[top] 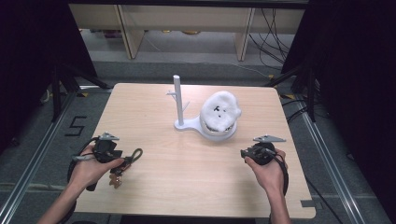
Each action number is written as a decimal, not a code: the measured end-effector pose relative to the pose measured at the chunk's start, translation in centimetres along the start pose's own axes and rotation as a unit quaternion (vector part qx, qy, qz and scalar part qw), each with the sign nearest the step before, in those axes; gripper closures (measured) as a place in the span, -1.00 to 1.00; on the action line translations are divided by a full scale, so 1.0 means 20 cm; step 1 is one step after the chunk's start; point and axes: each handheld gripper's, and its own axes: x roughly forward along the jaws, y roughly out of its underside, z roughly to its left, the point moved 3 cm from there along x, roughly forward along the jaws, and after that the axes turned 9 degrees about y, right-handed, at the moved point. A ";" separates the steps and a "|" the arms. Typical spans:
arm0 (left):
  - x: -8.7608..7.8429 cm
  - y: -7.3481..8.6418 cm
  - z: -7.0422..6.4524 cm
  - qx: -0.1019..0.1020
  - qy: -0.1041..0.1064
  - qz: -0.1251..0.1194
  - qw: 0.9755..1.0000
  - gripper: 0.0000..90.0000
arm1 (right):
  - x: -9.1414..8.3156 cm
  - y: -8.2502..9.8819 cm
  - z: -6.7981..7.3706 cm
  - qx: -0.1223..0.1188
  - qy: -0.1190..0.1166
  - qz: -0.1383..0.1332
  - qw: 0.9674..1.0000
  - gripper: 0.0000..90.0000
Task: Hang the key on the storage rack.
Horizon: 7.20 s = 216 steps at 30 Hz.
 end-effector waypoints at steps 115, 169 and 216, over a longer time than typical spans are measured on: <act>-0.05 0.13 -0.09 0.090 0.008 -0.205 0.975 0.53 | 0.03 0.03 0.07 0.011 -0.053 0.021 0.998 0.35; -0.01 -0.25 -0.25 0.135 0.025 -0.251 0.958 0.52 | 0.00 0.02 0.05 0.015 -0.047 -0.001 0.999 0.34; 0.09 -0.58 -0.26 0.133 0.031 -0.254 0.958 0.52 | 0.01 0.03 0.04 0.015 -0.044 0.006 0.999 0.28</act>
